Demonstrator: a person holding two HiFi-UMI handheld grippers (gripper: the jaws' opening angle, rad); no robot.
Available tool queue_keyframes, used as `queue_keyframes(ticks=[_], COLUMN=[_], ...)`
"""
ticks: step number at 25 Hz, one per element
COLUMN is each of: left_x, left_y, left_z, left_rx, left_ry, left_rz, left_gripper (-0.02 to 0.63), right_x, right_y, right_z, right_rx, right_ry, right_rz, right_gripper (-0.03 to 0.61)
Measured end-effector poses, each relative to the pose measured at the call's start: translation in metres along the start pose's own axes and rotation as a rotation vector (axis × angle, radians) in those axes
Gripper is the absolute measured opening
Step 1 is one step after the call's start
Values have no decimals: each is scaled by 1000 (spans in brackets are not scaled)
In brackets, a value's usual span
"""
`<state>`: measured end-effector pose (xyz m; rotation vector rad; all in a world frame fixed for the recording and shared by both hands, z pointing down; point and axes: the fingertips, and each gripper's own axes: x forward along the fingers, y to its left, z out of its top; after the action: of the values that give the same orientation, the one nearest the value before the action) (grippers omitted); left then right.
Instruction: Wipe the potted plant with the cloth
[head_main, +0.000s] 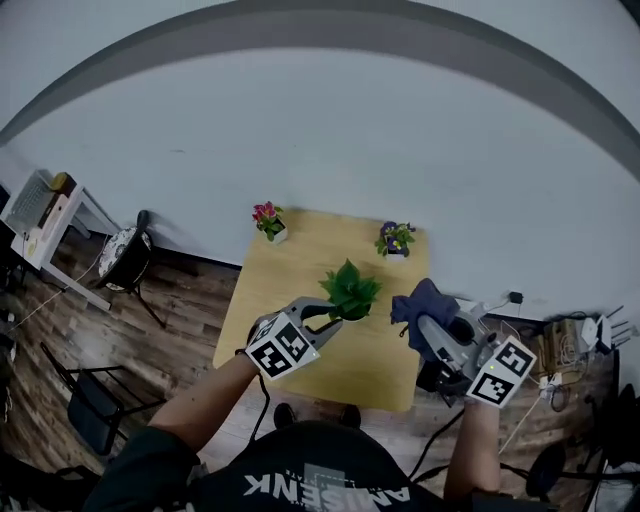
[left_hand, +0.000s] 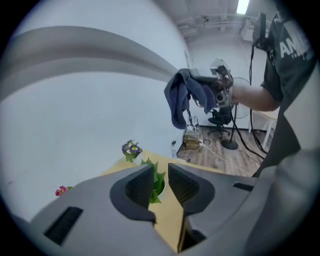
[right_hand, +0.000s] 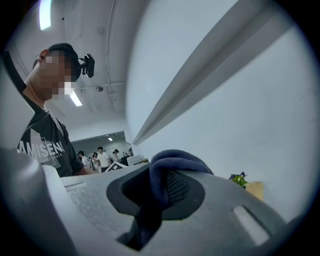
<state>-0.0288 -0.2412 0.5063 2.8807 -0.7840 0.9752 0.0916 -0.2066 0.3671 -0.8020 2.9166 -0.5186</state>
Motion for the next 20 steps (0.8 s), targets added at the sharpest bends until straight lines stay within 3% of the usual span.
queue_keyframes(ticks=[5, 10, 14, 20], left_x=[-64, -134, -175, -210], left_y=[19, 45, 56, 74], left_z=[47, 78, 89, 86], left_rx=[-96, -178, -190, -270], left_ry=[-187, -355, -426, -473], left_rz=[146, 315, 424, 524], left_gripper=[83, 47, 21, 3], right_x=[24, 41, 52, 59], right_y=[21, 32, 40, 39], right_z=[23, 47, 55, 63], right_rx=[-117, -269, -319, -316], right_ry=[-7, -32, -36, -58], right_rz=[7, -94, -147, -220], right_gripper=[46, 46, 46, 46])
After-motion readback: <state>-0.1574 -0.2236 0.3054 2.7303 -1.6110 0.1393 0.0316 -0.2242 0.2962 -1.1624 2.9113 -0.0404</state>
